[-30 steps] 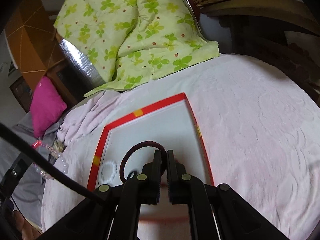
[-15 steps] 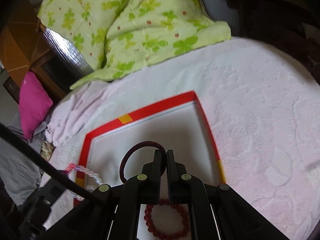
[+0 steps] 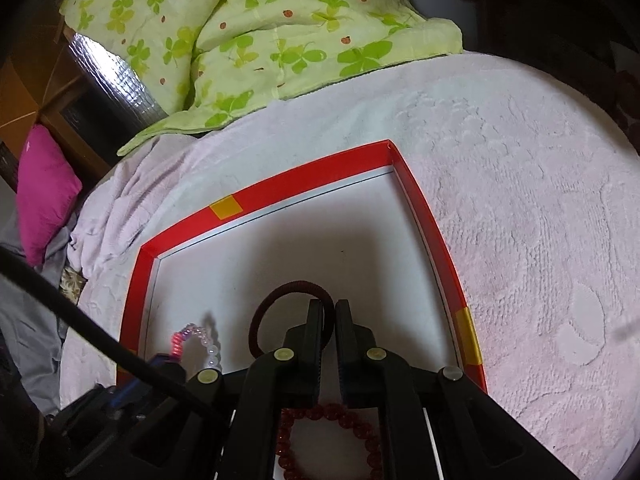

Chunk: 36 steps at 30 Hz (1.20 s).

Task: Organize jewelry
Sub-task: 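Carry both items into the red box and open both grippers, then withdraw both open grippers from the red box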

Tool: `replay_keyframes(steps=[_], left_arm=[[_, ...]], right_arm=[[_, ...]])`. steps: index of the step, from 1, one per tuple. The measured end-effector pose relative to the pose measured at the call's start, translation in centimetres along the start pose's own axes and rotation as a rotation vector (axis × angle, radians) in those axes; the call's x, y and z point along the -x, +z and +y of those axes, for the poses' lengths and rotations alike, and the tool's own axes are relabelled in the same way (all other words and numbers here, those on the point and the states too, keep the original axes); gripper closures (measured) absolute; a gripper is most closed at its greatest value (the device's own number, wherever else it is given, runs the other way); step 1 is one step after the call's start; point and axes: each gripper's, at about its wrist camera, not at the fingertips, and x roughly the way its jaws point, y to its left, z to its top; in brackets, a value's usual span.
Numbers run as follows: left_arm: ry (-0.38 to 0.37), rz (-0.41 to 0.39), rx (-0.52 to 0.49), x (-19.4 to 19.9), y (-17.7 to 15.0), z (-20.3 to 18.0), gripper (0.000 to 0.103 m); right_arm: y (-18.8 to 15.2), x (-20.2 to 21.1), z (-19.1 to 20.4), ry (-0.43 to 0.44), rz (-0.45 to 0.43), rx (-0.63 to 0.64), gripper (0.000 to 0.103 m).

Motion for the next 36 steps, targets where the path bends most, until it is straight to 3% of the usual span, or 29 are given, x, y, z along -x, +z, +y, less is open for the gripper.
replay_keyframes(steps=[4, 6, 8, 9, 15, 18, 22, 26, 28, 32, 36], left_arm=[[-0.025, -0.011, 0.025, 0.8, 0.3, 0.1, 0.095], [-0.036, -0.024, 0.041, 1.5, 0.5, 0.2, 0.087], [-0.047, -0.052, 0.064, 2.5, 0.5, 0.2, 0.070], [-0.053, -0.064, 0.076, 3.0, 0.5, 0.2, 0.067], [-0.044, -0.116, 0.097, 6.3, 0.3, -0.1, 0.064], [-0.010, -0.144, 0.087, 8.6, -0.1, -0.5, 0.060], [0.065, -0.182, 0.050, 11.2, -1.2, -1.2, 0.043], [0.126, -0.198, 0.014, 13.4, -3.0, -1.5, 0.035], [0.139, -0.196, 0.001, 14.4, -4.4, -1.7, 0.035], [0.177, -0.158, -0.035, 15.5, -7.6, -2.0, 0.034], [0.215, -0.125, -0.050, 16.8, -10.9, -2.2, 0.033]], right_arm=[[0.0, 0.6, -0.4, 0.003, 0.005, -0.011, 0.094], [0.0, 1.1, -0.6, 0.013, 0.002, -0.022, 0.093], [-0.1, 1.9, -1.0, 0.038, -0.005, -0.040, 0.093], [-0.1, 2.3, -1.1, 0.047, -0.011, -0.045, 0.092], [-1.2, 5.3, -1.8, 0.051, -0.065, -0.073, 0.092], [-2.6, 7.0, -2.2, 0.043, -0.076, -0.076, 0.092], [-4.3, 9.4, -2.4, 0.031, -0.084, -0.061, 0.092], [-6.6, 12.2, -2.8, 0.038, -0.109, -0.057, 0.092], [-8.2, 13.6, -3.0, 0.048, -0.113, -0.053, 0.092], [-11.0, 15.1, -3.1, 0.074, -0.096, -0.053, 0.082], [-13.9, 16.5, -3.2, 0.084, -0.089, -0.043, 0.082]])
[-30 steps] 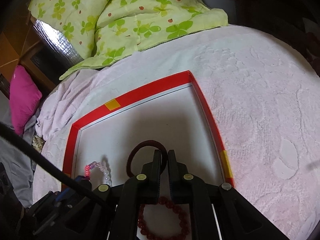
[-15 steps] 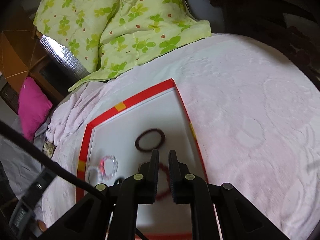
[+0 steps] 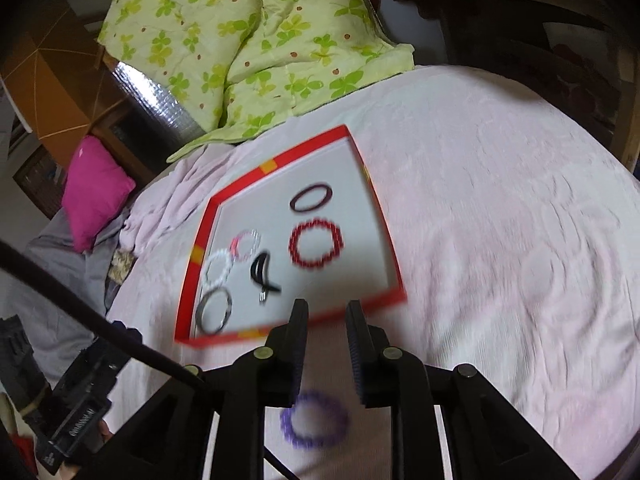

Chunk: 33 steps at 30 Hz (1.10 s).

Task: Organize jewelry
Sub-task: 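Withdraw both open grippers from the red box, then grasp the purple bead bracelet with the right gripper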

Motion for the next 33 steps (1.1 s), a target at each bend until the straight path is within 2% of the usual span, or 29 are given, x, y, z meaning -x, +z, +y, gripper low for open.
replay_keyframes(steps=[7, 11, 15, 17, 21, 33], left_arm=[[0.063, -0.051, -0.038, 4.0, -3.9, -0.3, 0.027], [0.089, -0.056, -0.079, 4.6, -5.0, -0.3, 0.027], [0.103, -0.042, -0.096, 4.4, -5.3, 0.2, 0.027], [0.107, -0.045, -0.098, 4.3, -5.2, 0.2, 0.027], [0.111, -0.037, -0.097, 3.4, -4.8, 0.2, 0.027], [0.119, 0.040, -0.112, 0.8, -4.7, -0.1, 0.027]], right_arm=[[-3.7, 2.6, 0.8, 0.021, 0.035, 0.025, 0.082], [-5.5, 4.2, 2.2, 0.029, 0.020, 0.105, 0.082], [-7.2, 3.1, 2.2, 0.010, 0.045, 0.144, 0.081], [-7.4, 1.8, 2.0, -0.018, 0.085, 0.138, 0.081], [-7.2, 0.5, 2.1, -0.031, 0.094, 0.150, 0.082], [-6.6, -0.9, 2.2, -0.011, 0.121, 0.132, 0.081]])
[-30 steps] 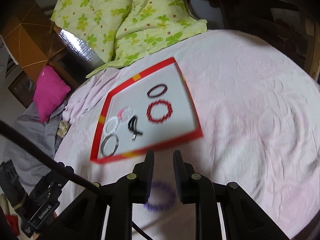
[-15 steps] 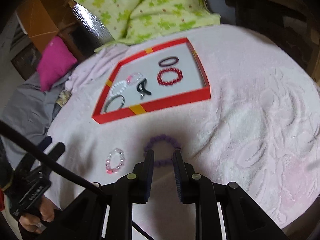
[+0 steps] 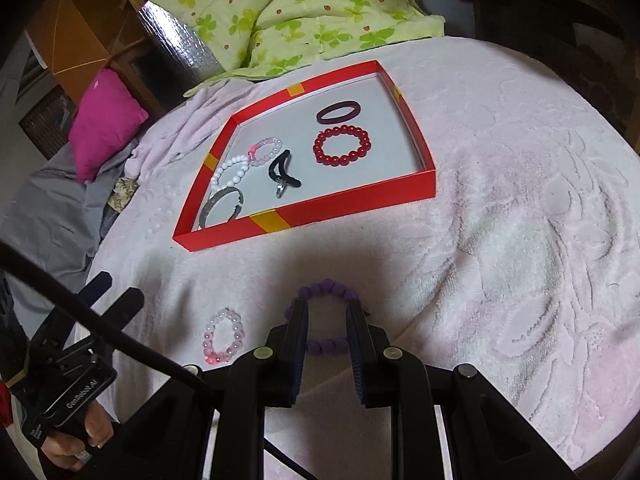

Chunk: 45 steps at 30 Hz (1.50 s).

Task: Organize jewelry

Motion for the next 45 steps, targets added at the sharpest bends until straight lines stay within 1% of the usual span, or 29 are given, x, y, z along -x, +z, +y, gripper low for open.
replay_keyframes(steps=[3, 8, 12, 15, 18, 22, 30, 33, 38, 45], left_arm=[[-0.007, 0.030, 0.027, -0.6, 0.0, 0.4, 0.027], [-0.057, 0.095, 0.124, -1.7, -0.3, 1.9, 0.027], [-0.057, 0.109, 0.154, -1.9, -0.6, 2.2, 0.027], [-0.068, 0.107, 0.149, -1.9, -0.7, 1.9, 0.027], [-0.085, 0.112, 0.123, -1.9, -0.9, 1.2, 0.027], [-0.105, 0.132, 0.087, -2.1, -1.2, 0.1, 0.027], [-0.135, 0.166, 0.049, -2.5, -1.8, -1.2, 0.027], [-0.151, 0.179, 0.040, -2.7, -2.1, -1.6, 0.027], [-0.155, 0.193, 0.038, -2.9, -2.3, -1.9, 0.027], [-0.173, 0.190, 0.035, -2.8, -2.4, -2.1, 0.028]], right_arm=[[0.1, -0.2, 0.2, -0.002, 0.007, 0.006, 0.081], [0.3, -0.3, 0.1, -0.009, 0.001, 0.005, 0.081], [0.3, -0.3, 0.0, -0.019, -0.002, 0.004, 0.081], [0.3, -0.4, -0.2, -0.032, -0.002, 0.003, 0.081], [0.3, -0.5, -0.3, -0.042, 0.001, 0.002, 0.081], [0.2, -0.6, -0.5, -0.051, 0.008, -0.001, 0.082], [0.2, -0.7, -0.6, -0.053, 0.017, -0.004, 0.081], [0.2, -0.7, -0.7, -0.054, 0.019, -0.008, 0.081], [0.2, -0.6, -0.8, -0.055, 0.017, -0.008, 0.081], [0.2, -0.6, -0.9, -0.057, 0.017, -0.004, 0.081]])
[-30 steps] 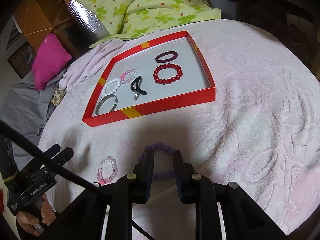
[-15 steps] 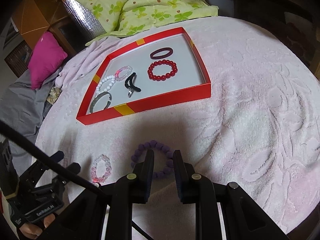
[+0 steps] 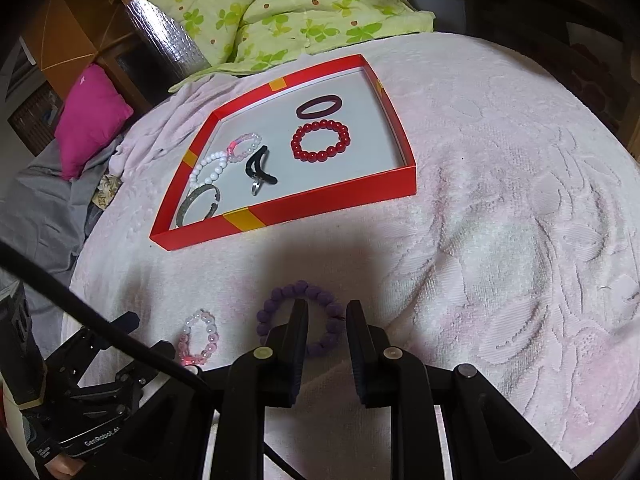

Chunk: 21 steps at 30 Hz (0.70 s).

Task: Organize jewelry

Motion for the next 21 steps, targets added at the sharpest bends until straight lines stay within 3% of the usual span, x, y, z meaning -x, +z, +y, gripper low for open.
replay_keyframes(steps=[5, 16, 21], left_arm=[[-0.011, 0.004, -0.023, 0.0, -0.2, -0.4, 0.042], [-0.026, 0.025, -0.028, -0.6, -0.2, -0.7, 0.042], [-0.053, 0.042, -0.022, -1.2, -0.2, -0.7, 0.056]], right_arm=[[0.0, -0.1, 0.1, -0.002, 0.001, 0.002, 0.081], [0.0, -0.1, 0.1, -0.004, 0.004, -0.001, 0.081], [-0.2, -0.2, -0.1, -0.006, 0.011, 0.001, 0.081]])
